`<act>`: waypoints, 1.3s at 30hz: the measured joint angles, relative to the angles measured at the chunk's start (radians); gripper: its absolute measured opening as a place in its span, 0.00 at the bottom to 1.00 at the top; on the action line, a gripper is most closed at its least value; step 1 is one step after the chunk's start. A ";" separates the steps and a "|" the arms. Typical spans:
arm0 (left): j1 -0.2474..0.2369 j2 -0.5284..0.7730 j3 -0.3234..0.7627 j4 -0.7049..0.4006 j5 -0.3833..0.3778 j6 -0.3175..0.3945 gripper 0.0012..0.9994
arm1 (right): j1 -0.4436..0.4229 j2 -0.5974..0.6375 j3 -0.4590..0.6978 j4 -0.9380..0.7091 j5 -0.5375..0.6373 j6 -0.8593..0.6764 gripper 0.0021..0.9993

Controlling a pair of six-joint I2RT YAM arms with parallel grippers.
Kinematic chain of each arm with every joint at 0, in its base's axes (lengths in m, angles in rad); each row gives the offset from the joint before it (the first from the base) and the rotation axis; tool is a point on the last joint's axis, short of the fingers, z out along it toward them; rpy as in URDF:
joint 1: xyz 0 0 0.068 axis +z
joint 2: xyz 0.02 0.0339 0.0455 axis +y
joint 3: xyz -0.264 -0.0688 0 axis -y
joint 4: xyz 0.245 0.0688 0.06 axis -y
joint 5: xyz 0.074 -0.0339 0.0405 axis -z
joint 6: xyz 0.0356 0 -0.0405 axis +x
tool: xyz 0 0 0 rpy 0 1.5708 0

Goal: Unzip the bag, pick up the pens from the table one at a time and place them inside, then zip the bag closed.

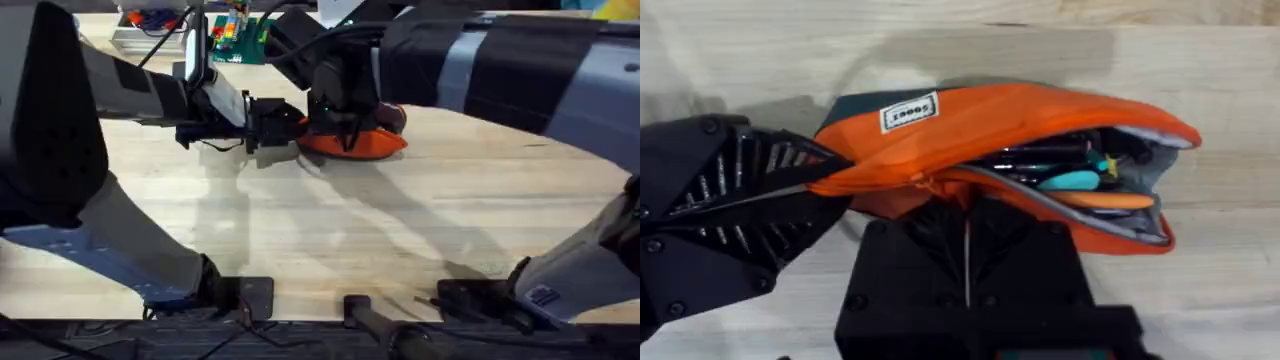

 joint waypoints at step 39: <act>0.000 0.000 0.000 -0.022 0.001 0.000 0.04 | -0.128 0.000 0.000 -0.216 0.051 0.069 0.03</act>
